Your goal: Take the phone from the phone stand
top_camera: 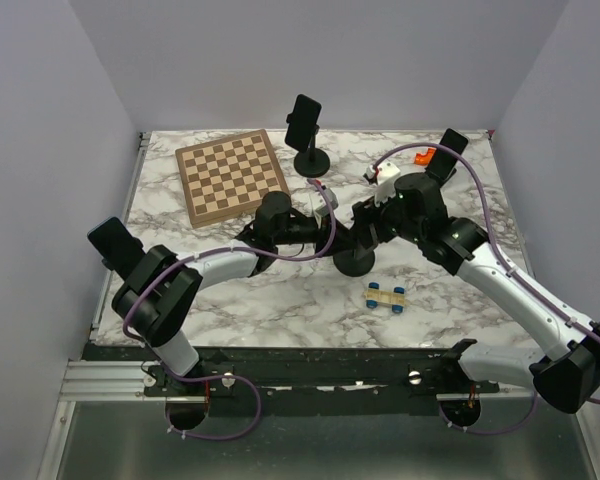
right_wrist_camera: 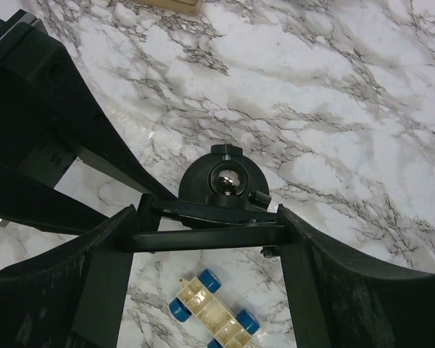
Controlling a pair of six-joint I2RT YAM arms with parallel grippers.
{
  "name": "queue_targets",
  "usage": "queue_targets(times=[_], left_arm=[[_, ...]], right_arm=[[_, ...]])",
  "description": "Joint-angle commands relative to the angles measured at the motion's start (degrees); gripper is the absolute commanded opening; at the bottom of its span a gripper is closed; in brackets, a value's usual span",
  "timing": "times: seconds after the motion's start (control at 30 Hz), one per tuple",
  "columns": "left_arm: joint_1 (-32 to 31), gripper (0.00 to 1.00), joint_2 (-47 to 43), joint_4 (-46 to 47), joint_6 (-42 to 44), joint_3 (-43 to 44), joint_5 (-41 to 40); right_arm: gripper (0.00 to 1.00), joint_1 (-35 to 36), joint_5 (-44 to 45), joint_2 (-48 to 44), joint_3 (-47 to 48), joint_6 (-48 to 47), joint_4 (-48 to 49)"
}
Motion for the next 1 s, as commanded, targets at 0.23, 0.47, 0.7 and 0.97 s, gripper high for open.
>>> queue_targets(times=[0.23,0.47,0.7,0.97], left_arm=[[3.28,0.0,4.25,-7.37,2.17,0.79,2.66],[3.44,0.0,5.87,-9.01,2.73,2.92,4.52],[3.39,0.0,1.7,-11.64,0.51,1.43,-4.6],[3.22,0.27,-14.37,-24.83,-5.0,-0.5,-21.78]], right_arm=[[0.0,-0.85,-16.63,-0.32,3.64,0.08,-1.65],[0.0,-1.14,-19.86,0.87,3.63,0.19,-1.3],[0.0,-1.11,-11.09,-2.53,4.39,6.21,1.22],[0.01,-1.07,-10.47,-3.13,9.42,11.7,-4.43]])
